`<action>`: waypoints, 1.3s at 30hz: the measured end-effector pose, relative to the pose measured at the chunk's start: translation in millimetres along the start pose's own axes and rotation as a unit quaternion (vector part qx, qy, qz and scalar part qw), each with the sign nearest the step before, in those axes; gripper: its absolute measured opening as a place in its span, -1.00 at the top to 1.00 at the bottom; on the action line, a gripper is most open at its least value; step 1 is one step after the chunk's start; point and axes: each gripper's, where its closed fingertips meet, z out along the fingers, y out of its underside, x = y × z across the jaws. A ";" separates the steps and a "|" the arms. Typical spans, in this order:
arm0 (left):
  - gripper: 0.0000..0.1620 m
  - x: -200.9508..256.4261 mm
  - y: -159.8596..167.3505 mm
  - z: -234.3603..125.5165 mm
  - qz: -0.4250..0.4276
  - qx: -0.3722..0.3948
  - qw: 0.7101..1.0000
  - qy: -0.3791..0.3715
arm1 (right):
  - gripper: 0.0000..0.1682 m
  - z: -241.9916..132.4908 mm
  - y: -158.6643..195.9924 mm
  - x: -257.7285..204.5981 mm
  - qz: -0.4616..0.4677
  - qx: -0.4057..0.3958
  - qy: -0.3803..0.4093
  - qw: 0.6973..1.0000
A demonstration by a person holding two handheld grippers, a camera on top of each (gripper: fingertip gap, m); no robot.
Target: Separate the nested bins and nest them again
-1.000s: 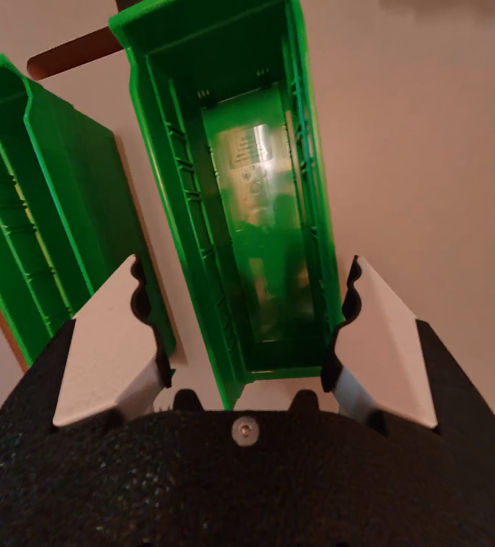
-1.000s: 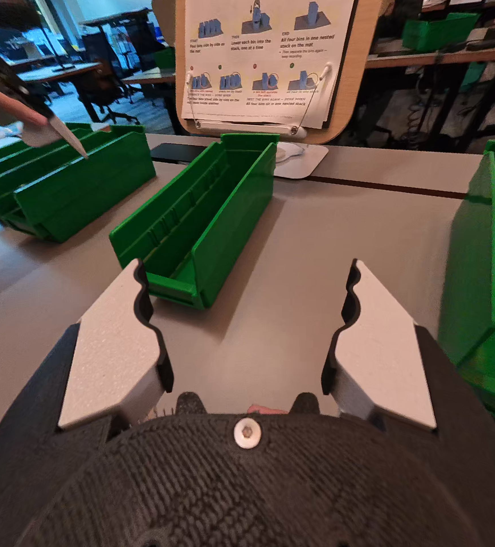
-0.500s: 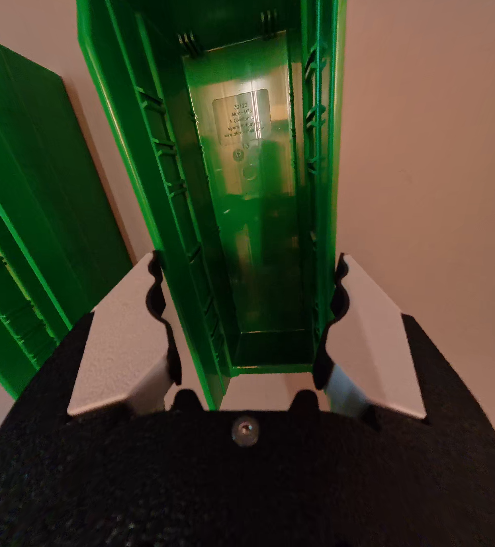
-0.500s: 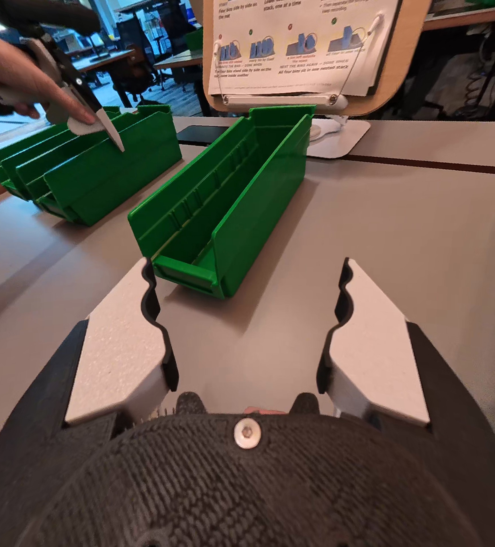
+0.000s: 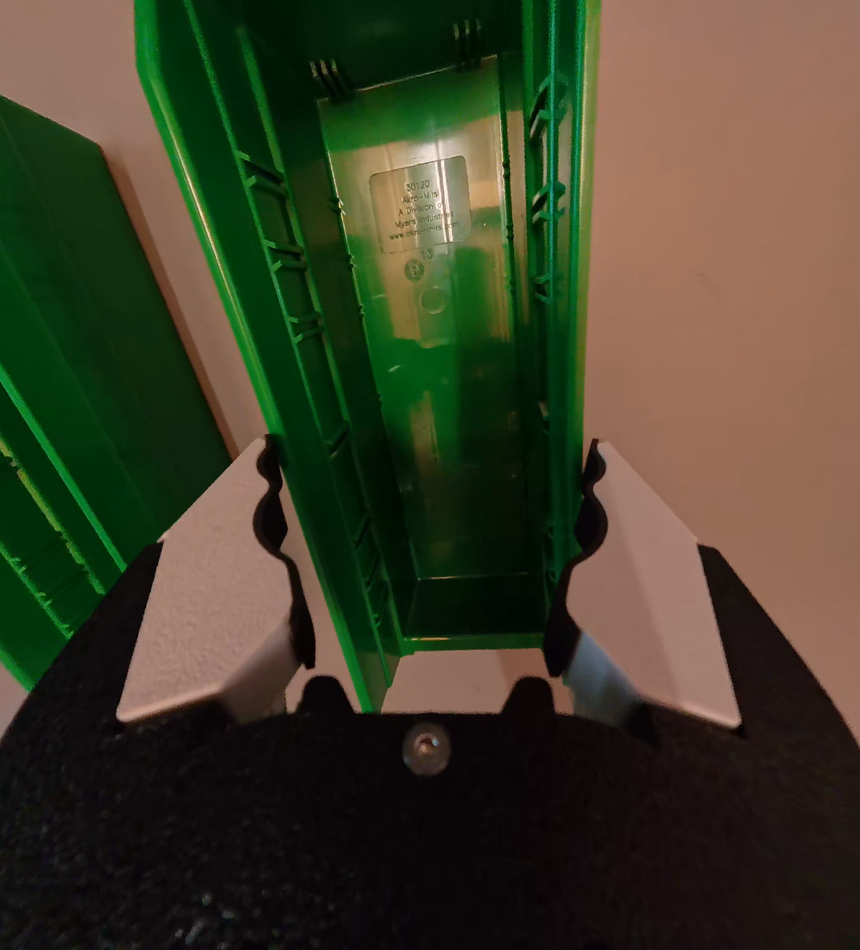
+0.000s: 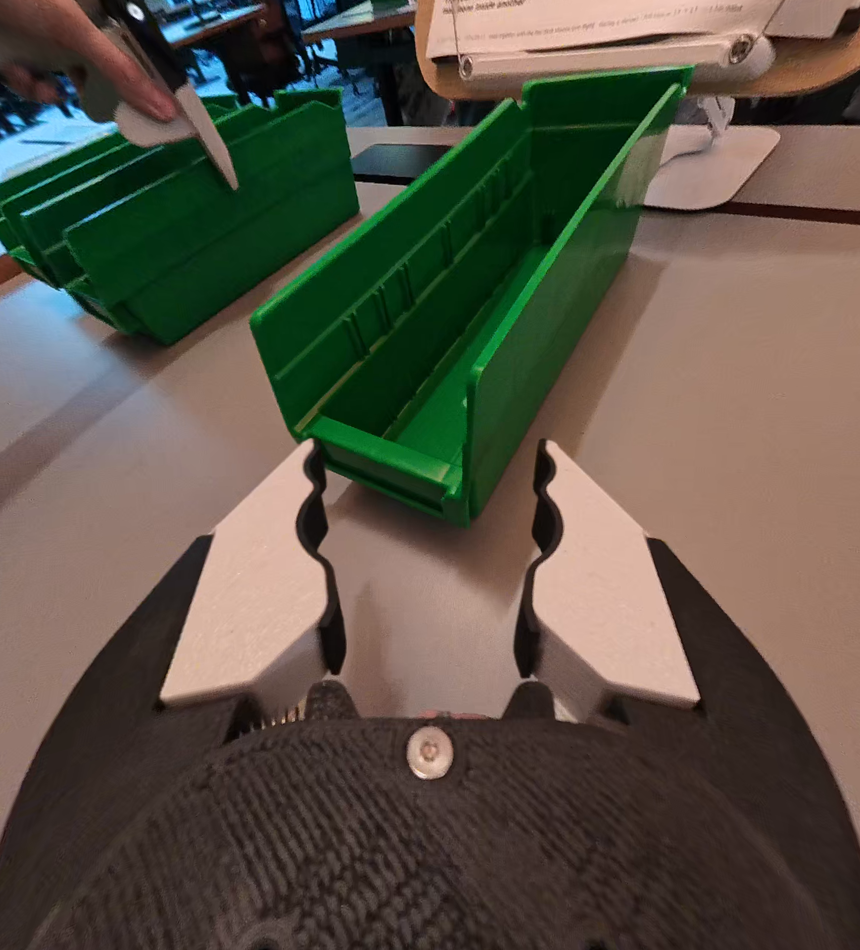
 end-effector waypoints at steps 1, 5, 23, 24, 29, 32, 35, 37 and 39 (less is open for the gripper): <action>-0.42 0.0 0.1 0.0 0.001 0.000 1.000 0.000 | 0.09 2.3 1.6 1.5 0.005 -0.005 0.005 1.000; -0.42 0.1 -0.5 0.2 0.001 0.006 1.000 0.001 | 0.73 7.5 5.2 14.1 0.008 -0.007 0.049 0.999; -0.41 -0.5 -1.4 0.0 -0.018 0.023 1.000 -0.001 | 0.84 24.0 6.4 -21.5 0.001 0.008 0.069 0.998; -0.41 -0.6 -1.4 -0.1 -0.019 0.025 1.000 -0.001 | 0.84 23.8 6.5 -21.4 -0.001 0.008 0.069 0.998; -0.41 -0.9 -0.8 -0.3 -0.021 0.026 0.999 -0.002 | 0.87 19.4 7.8 -18.1 -0.019 -0.004 0.072 0.997; -0.41 -0.8 -0.7 -0.3 -0.022 0.024 0.999 -0.003 | 0.88 17.3 8.2 -17.8 -0.009 -0.001 0.063 0.998; -0.41 -1.1 -0.8 -0.2 -0.023 0.023 0.999 -0.003 | 0.88 19.8 8.1 -21.9 0.003 0.002 0.050 0.999; -0.41 -1.1 -0.9 -0.3 -0.023 0.024 0.999 -0.003 | 0.88 21.2 7.0 -22.2 0.006 0.006 0.057 0.998; -0.41 -1.1 -1.0 -0.3 -0.023 0.025 0.999 -0.003 | 0.88 23.3 7.3 -25.3 0.007 0.008 0.054 0.998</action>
